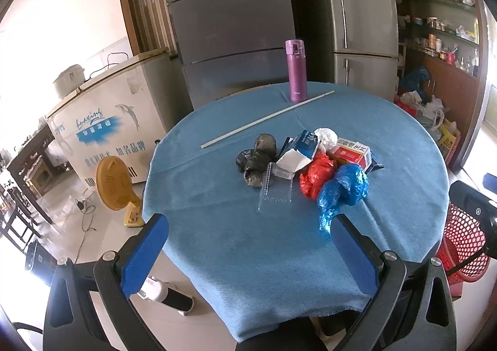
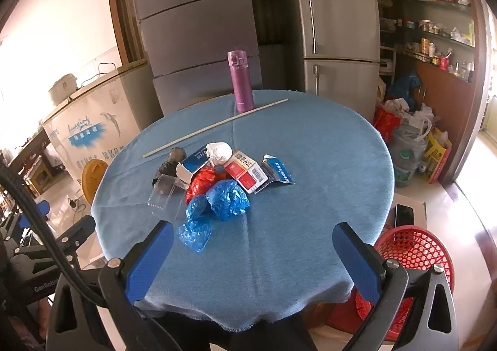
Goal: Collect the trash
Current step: 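Move both tools toward the trash pile on the table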
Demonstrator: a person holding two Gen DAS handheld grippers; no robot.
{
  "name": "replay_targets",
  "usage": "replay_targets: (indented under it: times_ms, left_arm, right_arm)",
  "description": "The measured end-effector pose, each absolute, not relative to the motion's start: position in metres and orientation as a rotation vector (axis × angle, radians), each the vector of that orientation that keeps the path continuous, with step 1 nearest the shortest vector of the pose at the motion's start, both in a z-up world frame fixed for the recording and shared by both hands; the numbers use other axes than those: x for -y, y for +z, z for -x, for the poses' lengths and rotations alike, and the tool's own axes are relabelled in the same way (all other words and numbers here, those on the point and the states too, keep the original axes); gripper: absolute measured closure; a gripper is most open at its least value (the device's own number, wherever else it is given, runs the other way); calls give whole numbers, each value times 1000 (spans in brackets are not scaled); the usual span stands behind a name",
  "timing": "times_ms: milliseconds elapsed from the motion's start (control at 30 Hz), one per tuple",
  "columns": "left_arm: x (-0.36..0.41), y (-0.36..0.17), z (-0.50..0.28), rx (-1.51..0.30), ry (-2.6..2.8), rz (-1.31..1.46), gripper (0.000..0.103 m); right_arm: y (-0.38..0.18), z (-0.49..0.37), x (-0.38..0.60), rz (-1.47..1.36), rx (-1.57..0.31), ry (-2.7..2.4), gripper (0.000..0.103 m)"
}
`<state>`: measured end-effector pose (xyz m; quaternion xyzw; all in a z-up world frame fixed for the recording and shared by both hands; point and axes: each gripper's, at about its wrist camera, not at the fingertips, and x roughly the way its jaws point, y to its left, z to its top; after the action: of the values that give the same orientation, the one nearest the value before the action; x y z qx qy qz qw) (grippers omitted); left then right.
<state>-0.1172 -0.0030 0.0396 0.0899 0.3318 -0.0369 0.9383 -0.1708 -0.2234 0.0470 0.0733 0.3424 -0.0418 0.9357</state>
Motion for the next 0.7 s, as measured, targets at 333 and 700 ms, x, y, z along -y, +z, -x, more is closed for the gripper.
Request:
replay_targets:
  times_ms: [333,700]
  left_arm:
    - [-3,25,96,-728,-77,-164,0]
    - [-5,4,60,-809,-84,-145,0]
  right_arm:
    - [38,149,220,-160,-732,-64,0]
    - [13,108,229,-254,-807,-4,0]
